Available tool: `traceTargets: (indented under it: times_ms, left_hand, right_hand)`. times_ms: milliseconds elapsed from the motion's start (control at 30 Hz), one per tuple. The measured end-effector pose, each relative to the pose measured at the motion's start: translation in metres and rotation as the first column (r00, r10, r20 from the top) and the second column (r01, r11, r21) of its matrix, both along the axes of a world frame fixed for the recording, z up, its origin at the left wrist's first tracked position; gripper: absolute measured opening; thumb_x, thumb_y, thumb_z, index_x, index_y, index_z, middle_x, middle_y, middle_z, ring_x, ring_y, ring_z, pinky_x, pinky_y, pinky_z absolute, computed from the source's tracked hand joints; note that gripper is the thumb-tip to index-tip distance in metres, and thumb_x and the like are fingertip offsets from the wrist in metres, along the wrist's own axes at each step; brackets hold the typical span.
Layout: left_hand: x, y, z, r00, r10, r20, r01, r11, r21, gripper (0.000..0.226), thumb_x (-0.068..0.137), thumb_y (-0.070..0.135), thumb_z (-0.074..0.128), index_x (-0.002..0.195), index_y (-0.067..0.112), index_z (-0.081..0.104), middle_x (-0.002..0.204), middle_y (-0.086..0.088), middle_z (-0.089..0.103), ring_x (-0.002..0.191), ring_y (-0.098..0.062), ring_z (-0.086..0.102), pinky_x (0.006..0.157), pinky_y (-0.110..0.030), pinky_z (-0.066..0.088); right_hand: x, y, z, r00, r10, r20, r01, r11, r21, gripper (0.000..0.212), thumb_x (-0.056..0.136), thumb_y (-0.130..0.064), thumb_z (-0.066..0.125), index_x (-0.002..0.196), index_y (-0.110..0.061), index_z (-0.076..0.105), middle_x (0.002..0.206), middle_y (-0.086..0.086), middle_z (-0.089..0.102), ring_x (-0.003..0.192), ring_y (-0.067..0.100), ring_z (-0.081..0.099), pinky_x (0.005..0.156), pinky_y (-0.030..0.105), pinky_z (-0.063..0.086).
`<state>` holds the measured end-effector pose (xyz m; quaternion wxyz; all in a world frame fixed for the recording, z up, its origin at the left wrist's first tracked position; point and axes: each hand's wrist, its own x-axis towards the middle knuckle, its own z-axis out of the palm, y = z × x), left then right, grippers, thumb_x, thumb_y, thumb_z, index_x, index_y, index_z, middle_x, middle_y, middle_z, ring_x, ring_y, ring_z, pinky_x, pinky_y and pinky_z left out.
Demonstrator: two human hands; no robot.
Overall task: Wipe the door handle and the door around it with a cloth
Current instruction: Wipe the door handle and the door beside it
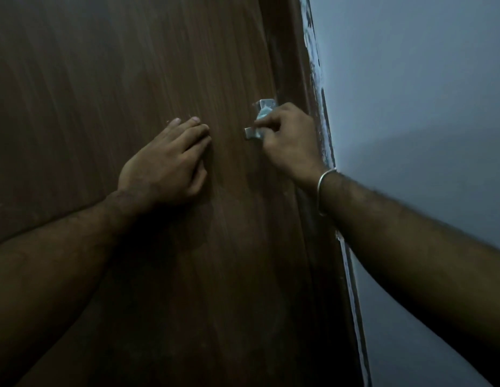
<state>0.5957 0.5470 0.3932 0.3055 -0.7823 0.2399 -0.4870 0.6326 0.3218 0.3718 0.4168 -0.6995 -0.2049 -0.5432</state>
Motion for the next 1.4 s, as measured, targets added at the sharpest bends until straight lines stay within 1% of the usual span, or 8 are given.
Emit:
traceTargets:
  times_ms: [333, 500, 733, 933, 1033, 1167, 1300, 1400]
  left_hand:
    - [-0.001, 0.000, 0.000, 1.000, -0.006, -0.009, 0.006, 1.000, -0.009, 0.060, 0.091, 0.035, 0.033, 0.134, -0.003, 0.052, 0.143, -0.022, 0.047, 0.139, -0.035, 0.037, 0.116, -0.050, 0.027]
    - [-0.002, 0.000, 0.001, 1.000, -0.009, -0.023, 0.009, 1.000, -0.003, 0.061, 0.092, 0.037, 0.032, 0.136, -0.002, 0.049, 0.145, -0.022, 0.045, 0.140, -0.034, 0.035, 0.117, -0.048, 0.024]
    - [-0.001, 0.001, 0.001, 1.000, -0.021, -0.018, 0.021, 1.000, -0.006, 0.059, 0.092, 0.036, 0.034, 0.135, -0.001, 0.050, 0.144, -0.022, 0.046, 0.140, -0.034, 0.036, 0.117, -0.049, 0.024]
    - [0.002, 0.002, 0.003, 1.000, -0.011, -0.015, 0.011, 1.000, 0.003, 0.058, 0.093, 0.036, 0.034, 0.135, 0.000, 0.050, 0.144, -0.020, 0.046, 0.140, -0.032, 0.035, 0.117, -0.049, 0.026]
    - [0.005, 0.003, 0.002, 1.000, -0.006, -0.006, 0.006, 1.000, 0.007, 0.058, 0.093, 0.037, 0.034, 0.135, 0.000, 0.050, 0.144, -0.020, 0.046, 0.140, -0.032, 0.034, 0.116, -0.049, 0.027]
    - [0.007, 0.003, 0.002, 1.000, -0.030, 0.006, 0.030, 1.000, -0.009, 0.057, 0.092, 0.036, 0.036, 0.133, 0.000, 0.052, 0.142, -0.020, 0.048, 0.139, -0.033, 0.036, 0.116, -0.049, 0.027]
    - [0.005, -0.001, 0.000, 0.999, -0.051, -0.003, 0.051, 0.998, -0.039, 0.057, 0.091, 0.034, 0.037, 0.131, -0.002, 0.054, 0.139, -0.022, 0.050, 0.136, -0.034, 0.039, 0.116, -0.049, 0.027]
    - [-0.002, -0.004, 0.002, 0.999, -0.028, -0.024, 0.026, 0.998, -0.062, 0.057, 0.090, 0.035, 0.036, 0.131, 0.000, 0.055, 0.139, -0.019, 0.052, 0.135, -0.032, 0.041, 0.114, -0.047, 0.030]
  right_hand:
    - [-0.007, -0.004, 0.006, 0.994, -0.105, -0.025, 0.098, 0.975, -0.201, 0.031, 0.082, 0.000, 0.071, 0.111, -0.011, 0.070, 0.125, 0.007, 0.059, 0.112, 0.015, 0.054, 0.094, 0.016, 0.036]
    - [0.011, -0.042, 0.017, 0.960, -0.179, -0.214, 0.155, 0.980, -0.123, 0.034, 0.081, -0.001, 0.072, 0.114, -0.010, 0.067, 0.122, 0.008, 0.061, 0.112, 0.023, 0.058, 0.100, 0.035, 0.050]
    - [0.006, -0.008, 0.002, 0.992, -0.127, 0.004, 0.125, 0.974, -0.190, 0.029, 0.079, 0.000, 0.074, 0.104, -0.012, 0.068, 0.124, 0.007, 0.058, 0.113, 0.021, 0.057, 0.097, 0.021, 0.044]
    - [0.016, -0.036, 0.016, 0.951, -0.205, -0.232, 0.183, 0.977, -0.112, 0.038, 0.078, -0.005, 0.075, 0.114, -0.010, 0.064, 0.122, 0.009, 0.060, 0.112, 0.026, 0.058, 0.100, 0.035, 0.050]
    - [0.005, -0.010, 0.004, 0.965, -0.239, -0.107, 0.224, 0.965, -0.139, 0.036, 0.080, -0.005, 0.073, 0.115, -0.009, 0.063, 0.124, 0.009, 0.056, 0.114, 0.025, 0.056, 0.102, 0.034, 0.049]
    - [-0.013, 0.018, 0.001, 0.990, -0.126, 0.065, 0.136, 0.975, -0.174, 0.027, 0.078, 0.006, 0.068, 0.102, -0.007, 0.068, 0.117, 0.009, 0.059, 0.106, 0.025, 0.057, 0.092, 0.034, 0.053]
    - [-0.023, 0.003, 0.015, 0.974, 0.185, -0.127, -0.213, 0.943, -0.254, 0.027, 0.081, -0.005, 0.074, 0.106, -0.018, 0.073, 0.112, -0.004, 0.068, 0.092, -0.001, 0.060, 0.079, 0.006, 0.051]
    - [-0.019, -0.016, 0.028, 0.932, 0.334, -0.140, -0.334, 0.942, 0.021, 0.027, 0.078, -0.004, 0.077, 0.100, -0.020, 0.074, 0.091, -0.015, 0.067, 0.082, -0.003, 0.063, 0.068, 0.002, 0.049]
